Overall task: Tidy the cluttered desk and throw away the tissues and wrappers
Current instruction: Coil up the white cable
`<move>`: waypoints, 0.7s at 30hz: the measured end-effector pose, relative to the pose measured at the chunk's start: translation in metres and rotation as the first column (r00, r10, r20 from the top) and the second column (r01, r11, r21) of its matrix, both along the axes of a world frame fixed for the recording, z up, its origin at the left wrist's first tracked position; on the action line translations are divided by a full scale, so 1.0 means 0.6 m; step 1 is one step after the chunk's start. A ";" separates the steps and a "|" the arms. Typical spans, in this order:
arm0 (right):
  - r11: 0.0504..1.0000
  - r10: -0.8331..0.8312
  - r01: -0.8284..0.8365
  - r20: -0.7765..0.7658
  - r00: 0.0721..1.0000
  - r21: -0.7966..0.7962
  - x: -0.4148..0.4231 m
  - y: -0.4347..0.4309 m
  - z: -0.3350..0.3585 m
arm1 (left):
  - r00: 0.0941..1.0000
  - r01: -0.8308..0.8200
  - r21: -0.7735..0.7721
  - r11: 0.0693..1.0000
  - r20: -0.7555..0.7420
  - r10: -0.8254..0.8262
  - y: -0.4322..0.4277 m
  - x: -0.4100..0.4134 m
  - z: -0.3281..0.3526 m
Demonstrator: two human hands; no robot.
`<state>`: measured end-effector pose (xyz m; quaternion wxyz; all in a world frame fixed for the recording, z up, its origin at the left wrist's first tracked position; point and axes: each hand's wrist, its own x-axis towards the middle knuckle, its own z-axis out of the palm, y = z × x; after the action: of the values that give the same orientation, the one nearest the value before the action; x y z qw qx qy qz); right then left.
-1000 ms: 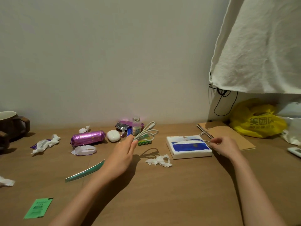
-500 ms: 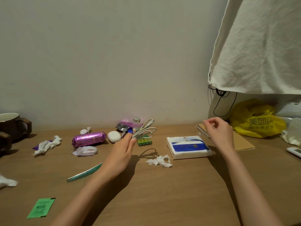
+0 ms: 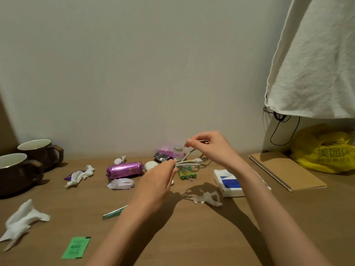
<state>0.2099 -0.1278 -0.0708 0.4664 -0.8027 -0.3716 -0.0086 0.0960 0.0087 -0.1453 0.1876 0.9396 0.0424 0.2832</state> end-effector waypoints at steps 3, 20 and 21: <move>0.996 0.004 0.003 0.076 0.997 -0.087 -0.014 0.006 0.004 | 0.997 -0.072 0.083 0.994 0.015 0.071 0.013 0.003 -0.005; 0.920 0.339 -0.233 -0.342 0.877 0.314 -0.048 0.019 -0.068 | 0.940 0.216 -0.968 -0.125 0.241 -0.241 0.063 -0.004 0.032; 0.880 0.403 -0.213 -0.430 0.808 0.425 -0.045 0.019 -0.070 | 0.922 0.233 -0.951 -0.205 0.283 -0.265 0.067 -0.007 0.034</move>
<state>0.1830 -0.1165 -0.1128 0.6798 -0.6054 -0.3552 0.2124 0.0917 0.0490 -0.1247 0.8790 0.4629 0.0558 0.0997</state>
